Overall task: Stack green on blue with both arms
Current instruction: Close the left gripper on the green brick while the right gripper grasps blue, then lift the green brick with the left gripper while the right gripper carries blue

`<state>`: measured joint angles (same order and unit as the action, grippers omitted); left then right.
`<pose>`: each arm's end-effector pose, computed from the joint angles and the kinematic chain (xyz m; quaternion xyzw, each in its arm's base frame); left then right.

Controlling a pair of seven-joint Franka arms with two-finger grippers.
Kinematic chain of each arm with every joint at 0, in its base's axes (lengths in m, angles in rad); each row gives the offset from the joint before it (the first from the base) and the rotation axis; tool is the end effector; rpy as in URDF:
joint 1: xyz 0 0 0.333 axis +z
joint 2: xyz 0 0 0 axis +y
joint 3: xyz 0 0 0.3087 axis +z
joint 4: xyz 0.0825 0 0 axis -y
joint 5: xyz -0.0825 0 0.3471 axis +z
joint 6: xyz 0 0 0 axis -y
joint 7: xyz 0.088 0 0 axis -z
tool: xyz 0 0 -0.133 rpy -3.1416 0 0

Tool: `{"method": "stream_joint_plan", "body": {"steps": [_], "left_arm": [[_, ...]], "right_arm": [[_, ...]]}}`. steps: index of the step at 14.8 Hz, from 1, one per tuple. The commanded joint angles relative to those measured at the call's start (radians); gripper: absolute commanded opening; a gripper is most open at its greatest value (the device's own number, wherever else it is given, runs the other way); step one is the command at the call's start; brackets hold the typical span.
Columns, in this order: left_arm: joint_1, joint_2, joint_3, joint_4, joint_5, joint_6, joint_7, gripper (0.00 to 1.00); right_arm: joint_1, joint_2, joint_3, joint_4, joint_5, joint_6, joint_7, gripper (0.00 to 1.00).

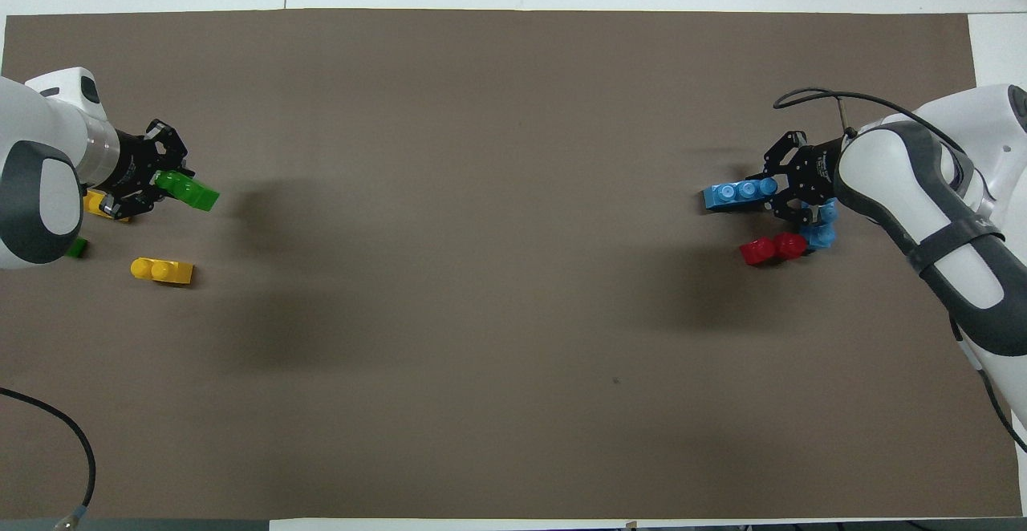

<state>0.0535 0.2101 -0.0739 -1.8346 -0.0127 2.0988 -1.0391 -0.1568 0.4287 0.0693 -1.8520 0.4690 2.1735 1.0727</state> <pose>0.5865 -0.0108 0.4050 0.8707 0.4909 0.0169 0.0252 0.5979 -0.0276 0.2804 -0.7308 0.6510 0.1405 0.1496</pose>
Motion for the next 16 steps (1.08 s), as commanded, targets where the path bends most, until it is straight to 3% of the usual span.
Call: {"method": "stream_joint_plan", "body": {"steps": [1, 6, 13, 16], "left_arm": [[-0.029, -0.058, 0.011, -0.009, -0.006, -0.063, -0.064, 0.00], [-0.141, -0.089, 0.013, -0.017, 0.002, -0.097, -0.352, 0.00], [-0.250, -0.117, 0.011, -0.020, 0.002, -0.115, -0.616, 0.00], [-0.308, -0.127, 0.011, -0.029, 0.002, -0.120, -0.723, 0.00]], "right_arm": [[-0.004, -0.021, 0.001, 0.005, 0.040, -0.003, 0.033, 0.00], [0.057, -0.021, 0.001, 0.171, 0.023, -0.184, 0.116, 0.00], [0.285, -0.110, 0.003, 0.162, 0.028, -0.176, 0.302, 0.00], [0.367, -0.126, 0.003, 0.119, 0.025, -0.118, 0.473, 0.00]]}}
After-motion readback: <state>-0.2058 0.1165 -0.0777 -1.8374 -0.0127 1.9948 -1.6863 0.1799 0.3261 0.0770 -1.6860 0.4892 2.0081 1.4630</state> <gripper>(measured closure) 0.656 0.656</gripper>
